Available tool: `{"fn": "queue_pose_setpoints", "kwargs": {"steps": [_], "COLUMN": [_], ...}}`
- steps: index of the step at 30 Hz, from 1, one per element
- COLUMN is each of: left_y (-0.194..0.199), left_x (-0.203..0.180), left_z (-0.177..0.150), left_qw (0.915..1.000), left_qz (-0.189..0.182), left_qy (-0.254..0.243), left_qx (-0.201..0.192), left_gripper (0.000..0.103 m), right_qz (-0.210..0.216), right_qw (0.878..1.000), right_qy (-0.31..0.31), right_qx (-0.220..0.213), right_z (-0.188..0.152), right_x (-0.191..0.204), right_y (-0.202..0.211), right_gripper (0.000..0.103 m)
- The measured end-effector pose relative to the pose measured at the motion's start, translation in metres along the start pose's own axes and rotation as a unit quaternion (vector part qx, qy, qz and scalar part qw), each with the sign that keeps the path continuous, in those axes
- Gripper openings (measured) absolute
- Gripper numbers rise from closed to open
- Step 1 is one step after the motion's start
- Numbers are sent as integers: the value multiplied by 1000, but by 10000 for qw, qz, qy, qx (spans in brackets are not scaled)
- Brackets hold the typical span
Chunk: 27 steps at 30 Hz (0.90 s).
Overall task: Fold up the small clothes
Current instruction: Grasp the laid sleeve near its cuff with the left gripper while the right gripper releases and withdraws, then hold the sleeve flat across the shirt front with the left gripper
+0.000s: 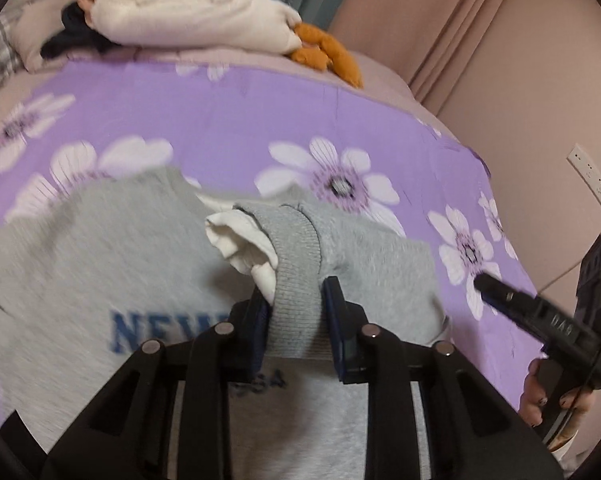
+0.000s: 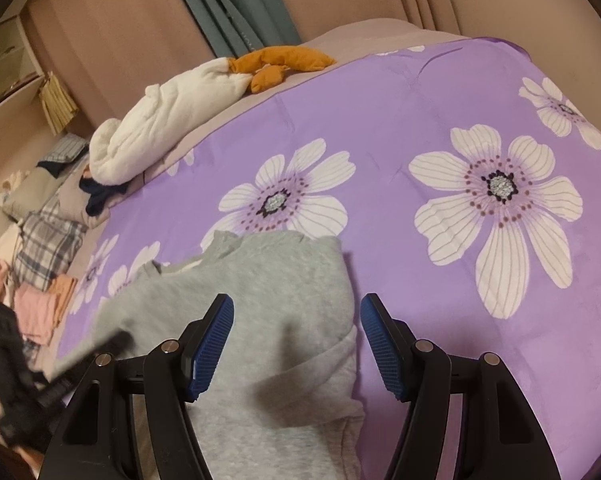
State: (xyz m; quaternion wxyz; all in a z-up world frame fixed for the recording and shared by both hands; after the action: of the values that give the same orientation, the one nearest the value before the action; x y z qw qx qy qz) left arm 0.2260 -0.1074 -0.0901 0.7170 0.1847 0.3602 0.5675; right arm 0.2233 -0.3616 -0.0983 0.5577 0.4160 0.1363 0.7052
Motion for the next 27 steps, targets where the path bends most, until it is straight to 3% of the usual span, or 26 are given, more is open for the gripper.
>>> {"fn": "queue_pose_setpoints", "kwargs": {"steps": [6,12,16,21,27], "left_y": [20,27,27,26,29], "left_x": [34,54,58,60,71], "left_z": [8,2,-1,-7,-8], "left_qw": [9990,9980,9973,9955,9948], "left_qz": [397,543,693,926,969], "left_qy": [203,314,223,52,245], "left_qx": [-31,39,87,181,177], "left_gripper": [26,26,26,26,26], "right_qz": [39,-8,-124,-211,-240], "right_qw": [9997,9985,9972,9956,9945], "right_qy": [49,247,400,493,500], "right_qx": [254,488,615,766,892], "right_z": [-5,-14,-20,-28,-32], "right_x": [4,12,18,21,21], "right_y": [-14,-31,-42,-55,-62], "right_gripper": [66,65,48,46,46]}}
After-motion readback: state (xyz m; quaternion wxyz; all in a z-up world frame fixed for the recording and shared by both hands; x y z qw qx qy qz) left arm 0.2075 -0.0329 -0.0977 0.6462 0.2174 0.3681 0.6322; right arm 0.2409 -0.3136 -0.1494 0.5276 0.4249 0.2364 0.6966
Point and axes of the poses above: each gripper's, at about its wrist camera, not at the fingertips, and y roughly against the way its jaws point, x to its left, z to its top, the point moved 3 cm from there along -y, roughly the way its jaws point, and after that the axes turned 4 degrees about -y, right-handed, at the moved point
